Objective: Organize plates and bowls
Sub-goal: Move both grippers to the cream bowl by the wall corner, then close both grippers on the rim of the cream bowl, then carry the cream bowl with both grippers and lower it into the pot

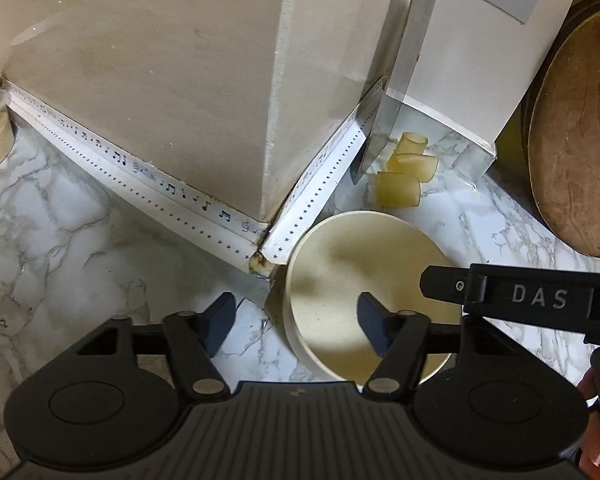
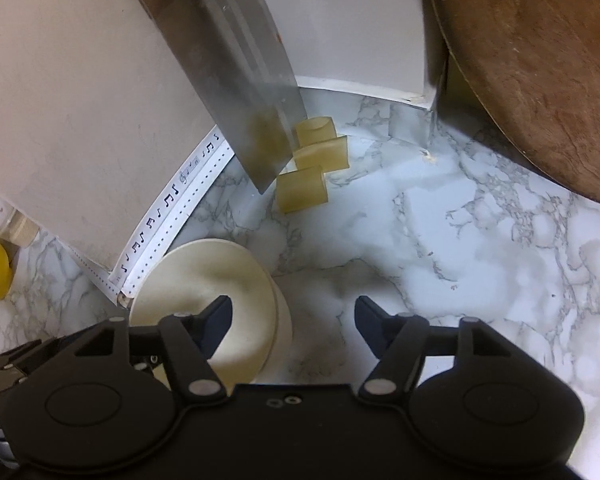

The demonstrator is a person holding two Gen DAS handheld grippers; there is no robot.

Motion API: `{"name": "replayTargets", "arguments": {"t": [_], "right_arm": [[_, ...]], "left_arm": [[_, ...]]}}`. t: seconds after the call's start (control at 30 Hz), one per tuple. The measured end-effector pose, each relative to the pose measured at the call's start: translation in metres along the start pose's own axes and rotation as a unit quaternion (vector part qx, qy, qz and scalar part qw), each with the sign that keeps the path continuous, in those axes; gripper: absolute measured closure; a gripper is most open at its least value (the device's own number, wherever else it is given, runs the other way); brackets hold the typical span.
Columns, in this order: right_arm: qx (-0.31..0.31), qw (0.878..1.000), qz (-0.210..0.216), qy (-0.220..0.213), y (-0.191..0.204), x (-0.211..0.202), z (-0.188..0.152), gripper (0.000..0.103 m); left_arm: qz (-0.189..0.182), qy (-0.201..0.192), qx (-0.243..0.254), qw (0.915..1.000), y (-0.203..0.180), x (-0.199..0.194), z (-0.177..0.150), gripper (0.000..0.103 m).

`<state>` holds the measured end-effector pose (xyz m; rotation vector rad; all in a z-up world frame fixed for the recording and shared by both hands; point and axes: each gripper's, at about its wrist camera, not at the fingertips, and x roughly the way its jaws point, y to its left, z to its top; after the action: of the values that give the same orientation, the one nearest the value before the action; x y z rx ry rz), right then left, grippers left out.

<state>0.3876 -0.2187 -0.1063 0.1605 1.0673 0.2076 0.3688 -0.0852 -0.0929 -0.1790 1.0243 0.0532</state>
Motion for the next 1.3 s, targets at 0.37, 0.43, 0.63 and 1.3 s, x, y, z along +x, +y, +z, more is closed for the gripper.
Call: {"name": "replayTargets", "arguments": {"t": [0.37,0.43,0.63,1.3], "right_arm": [[-0.004,1.000,0.014,0.008,-0.002,0.006,0.001,0.078],[-0.007,1.000,0.014,0.008,-0.002,0.006,0.001,0.083],[-0.012,1.000,0.011,0.003,0.000,0.003,-0.001,0.097],[-0.004,0.999,-0.012,-0.029,0.004,-0.058,-0.023,0.098]], "left_arm": [[-0.005,0.000,-0.006,1.0000,-0.004,0.005,0.000,0.078],[-0.002,0.001,-0.008,1.0000,-0.003,0.005,0.000,0.084],[0.001,-0.001,-0.005,1.0000,-0.003,0.004,-0.001,0.095],[-0.010,-0.027,0.038,0.9988,-0.023,-0.055,-0.020,0.096]]}}
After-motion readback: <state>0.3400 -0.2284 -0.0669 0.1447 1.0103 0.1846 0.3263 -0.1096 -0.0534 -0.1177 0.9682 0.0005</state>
